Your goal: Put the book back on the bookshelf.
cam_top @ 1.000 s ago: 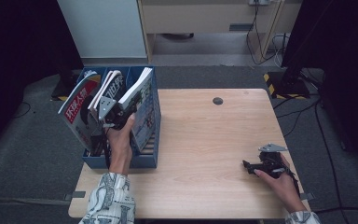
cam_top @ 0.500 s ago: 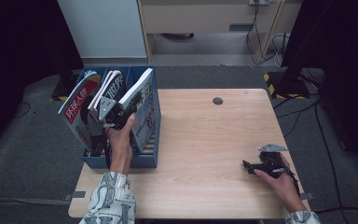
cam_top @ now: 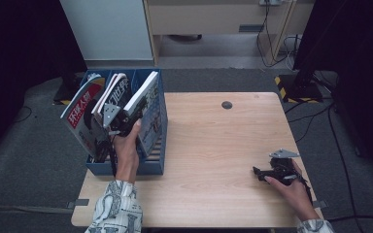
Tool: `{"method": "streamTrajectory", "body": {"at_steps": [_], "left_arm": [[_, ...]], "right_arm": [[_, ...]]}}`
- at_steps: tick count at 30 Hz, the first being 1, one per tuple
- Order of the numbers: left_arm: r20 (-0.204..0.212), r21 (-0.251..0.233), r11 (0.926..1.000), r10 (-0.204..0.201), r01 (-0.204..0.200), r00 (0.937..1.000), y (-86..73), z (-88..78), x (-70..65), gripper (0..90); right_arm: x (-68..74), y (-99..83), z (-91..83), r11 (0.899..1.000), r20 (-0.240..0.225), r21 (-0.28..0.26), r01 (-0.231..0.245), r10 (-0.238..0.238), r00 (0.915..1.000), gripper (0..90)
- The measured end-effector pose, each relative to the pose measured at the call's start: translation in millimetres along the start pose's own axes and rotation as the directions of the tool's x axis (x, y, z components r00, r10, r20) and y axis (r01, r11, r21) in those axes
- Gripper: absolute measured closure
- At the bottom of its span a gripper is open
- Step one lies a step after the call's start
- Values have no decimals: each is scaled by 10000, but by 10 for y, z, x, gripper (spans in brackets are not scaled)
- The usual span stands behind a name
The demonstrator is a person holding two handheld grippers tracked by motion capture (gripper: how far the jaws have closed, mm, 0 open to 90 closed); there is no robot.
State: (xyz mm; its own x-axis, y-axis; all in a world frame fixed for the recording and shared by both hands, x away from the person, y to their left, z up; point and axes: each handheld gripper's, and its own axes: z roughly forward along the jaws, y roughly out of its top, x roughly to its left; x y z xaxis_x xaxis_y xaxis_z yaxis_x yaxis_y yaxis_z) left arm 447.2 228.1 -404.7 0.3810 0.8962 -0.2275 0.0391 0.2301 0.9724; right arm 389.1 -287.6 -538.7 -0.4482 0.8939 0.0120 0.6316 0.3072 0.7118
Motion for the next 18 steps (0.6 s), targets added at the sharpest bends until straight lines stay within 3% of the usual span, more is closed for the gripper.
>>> {"method": "streamTrajectory", "body": {"at_steps": [18], "left_arm": [[-629, 451, 9987, -208, 237, 9978, 27, -25, -78, 673]], "right_arm": [[9, -9, -12, 10000, 51, 33, -36, 36, 10000, 48]]}}
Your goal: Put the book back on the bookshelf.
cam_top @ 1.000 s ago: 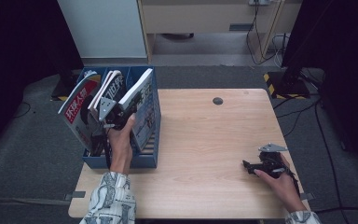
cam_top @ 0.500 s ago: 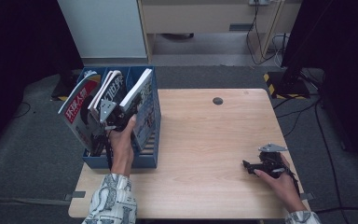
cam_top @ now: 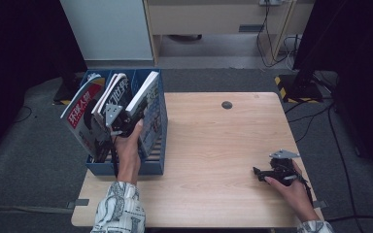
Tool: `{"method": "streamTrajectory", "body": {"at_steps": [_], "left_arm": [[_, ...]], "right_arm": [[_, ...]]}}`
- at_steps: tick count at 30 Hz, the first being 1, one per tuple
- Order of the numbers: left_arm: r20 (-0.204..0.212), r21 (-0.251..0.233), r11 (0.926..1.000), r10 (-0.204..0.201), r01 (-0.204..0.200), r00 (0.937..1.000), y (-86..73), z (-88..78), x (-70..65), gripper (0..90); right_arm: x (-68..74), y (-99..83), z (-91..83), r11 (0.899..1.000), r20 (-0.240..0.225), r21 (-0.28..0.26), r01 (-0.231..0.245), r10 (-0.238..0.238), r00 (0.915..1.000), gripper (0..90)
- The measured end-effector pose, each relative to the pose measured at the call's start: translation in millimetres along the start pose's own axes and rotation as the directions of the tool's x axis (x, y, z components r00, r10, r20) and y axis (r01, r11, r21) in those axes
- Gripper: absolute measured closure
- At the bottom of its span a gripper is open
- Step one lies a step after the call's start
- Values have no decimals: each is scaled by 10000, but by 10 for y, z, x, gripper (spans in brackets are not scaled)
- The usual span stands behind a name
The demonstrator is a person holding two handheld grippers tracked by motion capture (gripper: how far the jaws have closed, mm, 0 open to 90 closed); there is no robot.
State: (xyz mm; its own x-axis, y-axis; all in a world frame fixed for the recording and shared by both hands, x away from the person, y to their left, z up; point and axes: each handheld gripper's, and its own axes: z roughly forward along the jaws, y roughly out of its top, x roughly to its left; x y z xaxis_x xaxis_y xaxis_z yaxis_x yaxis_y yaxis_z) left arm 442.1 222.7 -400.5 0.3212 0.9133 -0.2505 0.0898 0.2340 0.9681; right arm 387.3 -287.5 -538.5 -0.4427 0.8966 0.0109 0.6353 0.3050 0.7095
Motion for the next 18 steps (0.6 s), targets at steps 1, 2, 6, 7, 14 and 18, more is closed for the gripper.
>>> {"method": "streamTrajectory", "body": {"at_steps": [1, 2, 6, 7, 14, 18], "left_arm": [[-15, 10, 10000, -35, 35, 10000, 2, -10, 2, 671], [-50, 78, 10000, -40, 41, 10000, 3, -20, 8, 669], [-184, 268, 9994, -223, 228, 9996, -1, -54, 50, 649], [-197, 285, 9993, -235, 240, 9995, -4, -63, 58, 652], [-111, 358, 9992, -187, 191, 9998, -33, -108, 66, 643], [-161, 383, 9992, -65, 71, 9998, -31, -151, 49, 635]], "right_arm": [[2, 0, 2, 10000, 17, -32, -29, 29, 10000, 48], [2, 0, 0, 10000, 14, -10, -31, 31, 10000, 48], [12, -15, -13, 10000, 34, -15, -52, 52, 10000, 48], [14, -18, -18, 10000, 32, -26, -48, 48, 10000, 48], [16, -23, -22, 10000, 22, -7, -50, 50, 10000, 48], [17, -23, -22, 10000, 20, -3, -56, 56, 10000, 47]]}}
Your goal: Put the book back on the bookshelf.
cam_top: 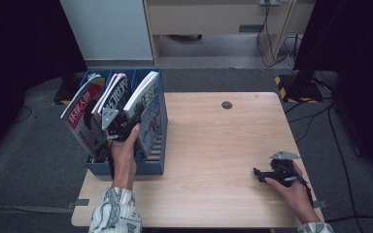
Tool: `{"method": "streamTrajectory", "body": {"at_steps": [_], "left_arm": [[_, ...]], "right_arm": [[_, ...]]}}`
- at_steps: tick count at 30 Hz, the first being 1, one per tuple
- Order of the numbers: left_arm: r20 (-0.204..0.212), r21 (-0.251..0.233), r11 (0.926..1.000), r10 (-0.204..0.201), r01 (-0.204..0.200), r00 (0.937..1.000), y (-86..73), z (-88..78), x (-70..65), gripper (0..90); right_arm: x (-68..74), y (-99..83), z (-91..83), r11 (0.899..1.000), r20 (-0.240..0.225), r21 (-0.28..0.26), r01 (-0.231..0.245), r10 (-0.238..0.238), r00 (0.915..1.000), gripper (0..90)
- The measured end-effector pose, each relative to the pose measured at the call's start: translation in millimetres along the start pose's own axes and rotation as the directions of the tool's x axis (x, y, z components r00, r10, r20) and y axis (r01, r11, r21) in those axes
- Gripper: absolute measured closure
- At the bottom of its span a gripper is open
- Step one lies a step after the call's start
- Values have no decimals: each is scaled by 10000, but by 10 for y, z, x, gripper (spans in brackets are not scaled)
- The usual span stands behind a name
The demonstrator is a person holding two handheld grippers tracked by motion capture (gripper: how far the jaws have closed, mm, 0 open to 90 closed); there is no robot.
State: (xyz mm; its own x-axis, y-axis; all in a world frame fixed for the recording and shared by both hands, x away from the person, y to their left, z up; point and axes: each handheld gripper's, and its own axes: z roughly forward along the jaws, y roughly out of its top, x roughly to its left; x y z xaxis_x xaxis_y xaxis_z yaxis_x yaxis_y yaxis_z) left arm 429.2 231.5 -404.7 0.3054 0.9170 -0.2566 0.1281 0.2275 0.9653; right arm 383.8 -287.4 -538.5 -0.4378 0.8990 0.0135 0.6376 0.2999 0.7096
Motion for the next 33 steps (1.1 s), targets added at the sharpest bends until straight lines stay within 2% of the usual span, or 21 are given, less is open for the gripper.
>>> {"method": "streamTrajectory", "body": {"at_steps": [8, 10, 17, 20, 33], "left_arm": [[-111, -17, 9999, 149, -149, 9998, 21, -118, 5, 639], [-155, 14, 9995, 300, -300, 9994, 25, -128, 0, 645], [-335, 102, 9997, 217, -213, 9992, 36, -134, -18, 688], [-316, 142, 9994, 316, -312, 9990, 38, -143, -17, 688], [-306, 433, 9986, 328, -315, 9990, -6, -290, 41, 549]], "right_arm": [[1, -1, 0, 10000, 9, 0, -10, 10, 10000, 47], [1, 0, -1, 10000, 9, 1, -10, 10, 10000, 48], [1, -1, 0, 10000, 9, -1, -12, 12, 10000, 47], [2, 0, -1, 10000, 9, 2, -13, 13, 10000, 48], [1, 1, -1, 10000, 24, 9, 10, -10, 10000, 46]]}}
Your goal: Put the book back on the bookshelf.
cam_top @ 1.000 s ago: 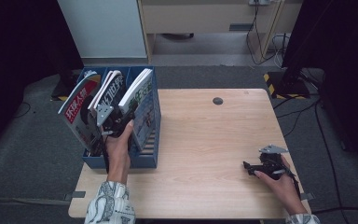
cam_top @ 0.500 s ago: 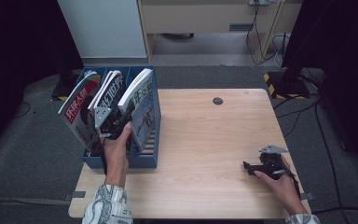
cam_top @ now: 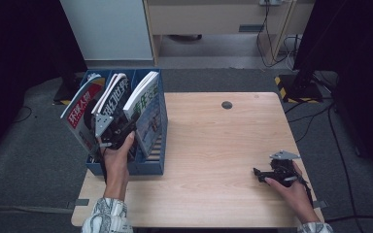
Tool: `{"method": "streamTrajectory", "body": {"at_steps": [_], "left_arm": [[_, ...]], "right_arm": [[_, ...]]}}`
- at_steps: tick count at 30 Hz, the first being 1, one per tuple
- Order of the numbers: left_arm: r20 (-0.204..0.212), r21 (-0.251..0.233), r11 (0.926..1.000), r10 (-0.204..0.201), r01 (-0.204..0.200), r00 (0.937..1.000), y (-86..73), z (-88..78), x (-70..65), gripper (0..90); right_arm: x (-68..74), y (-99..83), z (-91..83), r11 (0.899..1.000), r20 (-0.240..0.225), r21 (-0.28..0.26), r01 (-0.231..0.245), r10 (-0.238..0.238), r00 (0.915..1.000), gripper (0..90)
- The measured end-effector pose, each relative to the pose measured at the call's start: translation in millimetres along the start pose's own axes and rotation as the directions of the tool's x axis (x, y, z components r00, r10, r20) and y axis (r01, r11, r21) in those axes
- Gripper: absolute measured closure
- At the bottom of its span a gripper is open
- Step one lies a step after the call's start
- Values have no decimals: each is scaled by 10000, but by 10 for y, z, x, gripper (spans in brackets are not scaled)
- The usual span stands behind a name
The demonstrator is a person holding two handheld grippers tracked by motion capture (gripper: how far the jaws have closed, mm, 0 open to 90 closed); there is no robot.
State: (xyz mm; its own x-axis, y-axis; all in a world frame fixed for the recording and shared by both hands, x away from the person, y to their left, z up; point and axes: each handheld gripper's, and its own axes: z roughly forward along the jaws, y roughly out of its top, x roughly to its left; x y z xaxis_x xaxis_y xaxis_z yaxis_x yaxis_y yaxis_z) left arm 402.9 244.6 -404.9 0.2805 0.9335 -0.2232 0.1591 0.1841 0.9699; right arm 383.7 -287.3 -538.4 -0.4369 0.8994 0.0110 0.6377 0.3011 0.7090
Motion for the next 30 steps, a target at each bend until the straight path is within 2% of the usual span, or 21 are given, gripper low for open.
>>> {"method": "streamTrajectory", "body": {"at_steps": [2, 6, 15, 19, 27, 30], "left_arm": [[33, 79, 9999, 70, -70, 10000, -16, -31, -6, 526], [-8, 341, 9980, 525, -525, 9986, -56, -93, -31, 496], [165, 574, 9966, 584, -593, 9982, -105, -158, -71, 455], [101, 711, 9961, 516, -522, 9986, -117, -157, -65, 433], [145, 987, 9912, 871, -881, 9961, -132, -184, -98, 396], [131, 1036, 9908, 864, -873, 9962, -132, -197, -93, 383]], "right_arm": [[1, 0, 1, 10000, 18, -1, -1, 1, 10000, 46], [5, 1, 1, 10000, 23, 1, -41, 41, 10000, 45], [6, 2, 2, 10000, 39, 7, -32, 32, 10000, 44], [7, 2, 2, 10000, 45, 6, -32, 32, 10000, 43], [8, 4, 5, 10000, 48, -5, -42, 42, 10000, 41], [7, 4, 5, 10000, 45, -2, -39, 39, 10000, 41]]}}
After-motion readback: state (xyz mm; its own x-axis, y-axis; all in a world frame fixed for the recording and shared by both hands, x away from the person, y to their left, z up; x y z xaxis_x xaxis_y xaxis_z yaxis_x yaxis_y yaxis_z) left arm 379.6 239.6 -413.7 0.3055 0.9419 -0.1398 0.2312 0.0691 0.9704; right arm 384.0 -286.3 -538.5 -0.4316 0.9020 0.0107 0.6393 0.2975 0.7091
